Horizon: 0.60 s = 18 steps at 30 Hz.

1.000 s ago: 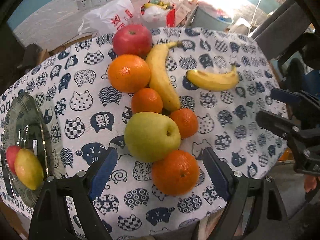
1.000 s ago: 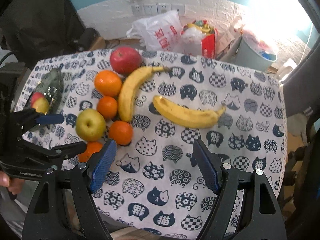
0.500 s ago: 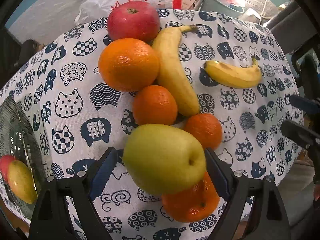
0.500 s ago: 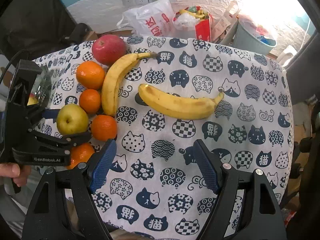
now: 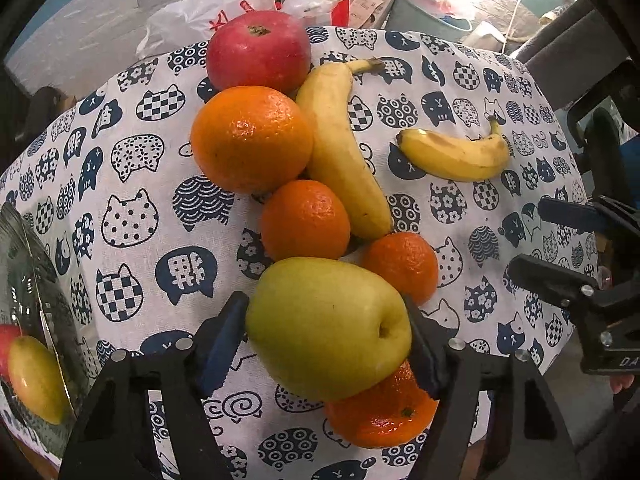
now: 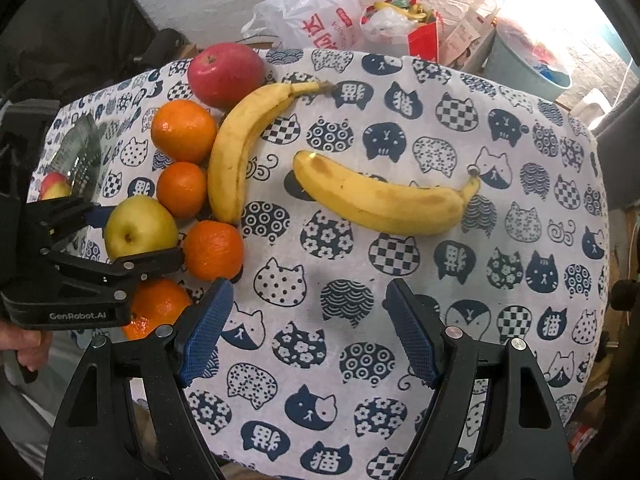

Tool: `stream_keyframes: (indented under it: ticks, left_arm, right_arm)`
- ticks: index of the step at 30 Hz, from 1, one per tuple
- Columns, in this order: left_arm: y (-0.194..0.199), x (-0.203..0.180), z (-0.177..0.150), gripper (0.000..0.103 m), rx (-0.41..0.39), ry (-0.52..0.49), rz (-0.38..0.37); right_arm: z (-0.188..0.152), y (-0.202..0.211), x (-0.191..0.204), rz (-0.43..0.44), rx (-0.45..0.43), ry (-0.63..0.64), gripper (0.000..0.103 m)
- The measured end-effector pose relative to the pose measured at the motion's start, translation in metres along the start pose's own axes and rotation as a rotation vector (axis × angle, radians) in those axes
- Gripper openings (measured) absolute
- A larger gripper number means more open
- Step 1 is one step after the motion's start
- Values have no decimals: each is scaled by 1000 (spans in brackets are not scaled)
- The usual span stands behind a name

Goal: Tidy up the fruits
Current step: 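Close the right tool on a mandarin orange while the left tool lifts the green pear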

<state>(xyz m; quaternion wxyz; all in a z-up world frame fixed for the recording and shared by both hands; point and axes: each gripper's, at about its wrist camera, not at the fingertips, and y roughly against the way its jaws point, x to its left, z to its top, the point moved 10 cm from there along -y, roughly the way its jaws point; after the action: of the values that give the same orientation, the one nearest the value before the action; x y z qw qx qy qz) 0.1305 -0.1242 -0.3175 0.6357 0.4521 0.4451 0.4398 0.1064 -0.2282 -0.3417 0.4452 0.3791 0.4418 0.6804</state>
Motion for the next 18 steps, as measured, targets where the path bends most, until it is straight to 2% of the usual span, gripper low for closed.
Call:
stream_keyframes:
  ticks: [9,18]
  left_arm:
    - [17,6,-4,74,-40,-1,-16]
    - [40,28,-12,74,-79,32,5]
  right_arm:
    - [4,-10,16,39,8,7,78]
    - [12,-29,45,97,30,25,78]
